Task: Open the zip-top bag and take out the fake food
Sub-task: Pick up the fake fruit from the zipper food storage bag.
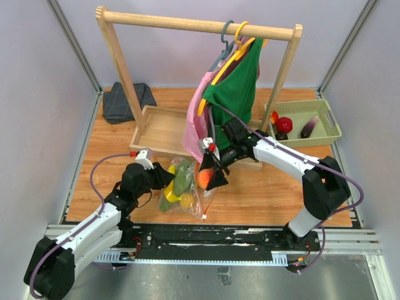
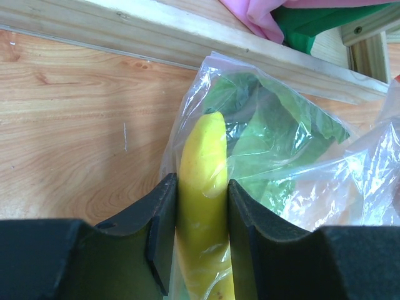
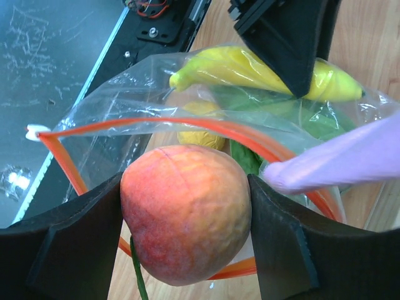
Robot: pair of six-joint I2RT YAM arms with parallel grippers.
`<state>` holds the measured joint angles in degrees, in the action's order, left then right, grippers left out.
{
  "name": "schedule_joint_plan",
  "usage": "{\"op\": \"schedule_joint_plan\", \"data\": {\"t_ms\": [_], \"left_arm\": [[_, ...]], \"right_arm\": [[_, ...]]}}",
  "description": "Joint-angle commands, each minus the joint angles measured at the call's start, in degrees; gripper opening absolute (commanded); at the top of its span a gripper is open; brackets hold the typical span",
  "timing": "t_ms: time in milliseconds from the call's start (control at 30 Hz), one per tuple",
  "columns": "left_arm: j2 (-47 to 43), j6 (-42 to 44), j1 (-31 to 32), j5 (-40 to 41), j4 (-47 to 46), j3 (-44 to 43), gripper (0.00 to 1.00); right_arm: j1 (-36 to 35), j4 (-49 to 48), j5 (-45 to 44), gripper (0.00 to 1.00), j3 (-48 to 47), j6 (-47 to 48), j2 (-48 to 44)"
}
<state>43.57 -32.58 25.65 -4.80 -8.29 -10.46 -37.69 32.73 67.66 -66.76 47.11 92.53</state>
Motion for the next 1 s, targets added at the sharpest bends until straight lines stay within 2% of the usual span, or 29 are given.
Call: {"op": "schedule_joint_plan", "data": {"t_ms": [0,100,233,367,567,800,967], "left_arm": [[-0.07,-0.41,0.10,-0.44,-2.66,0.78,0.15],[-0.18,-0.56,0.13,-0.41,-2.54,0.90,0.15],[-0.45,-0.39,0.11,-0.05,-1.86,0.80,0.15],[-1.91,-0.57,0.10,1.65,0.07,0.83,0.15],[-4.72,-1.50,0.10,3.14,0.84,1.59,0.14],[-5.33,-0.69,0.10,4.25,3.48,-0.08,0.14],[-5.43,-0.64,0.11,4.52,4.31,-0.92,0.14]], "right_arm": [[0.84,-11.22,0.15,0.19,2.40,-13.97,-0.95],[0.83,-13.21,1.69,0.19,2.37,-17.78,-0.73],[0.87,-21.11,1.76,0.17,4.20,-27.26,-1.18],[2.23,-22.80,0.56,0.16,4.24,-30.97,-0.96],[4.92,-32.57,-1.35,0.14,7.62,-44.65,-0.91],[5.17,-32.17,-1.27,0.13,6.77,-49.93,-0.60],[5.75,-23.35,-2.87,0.12,5.20,-44.07,-2.23]]}}
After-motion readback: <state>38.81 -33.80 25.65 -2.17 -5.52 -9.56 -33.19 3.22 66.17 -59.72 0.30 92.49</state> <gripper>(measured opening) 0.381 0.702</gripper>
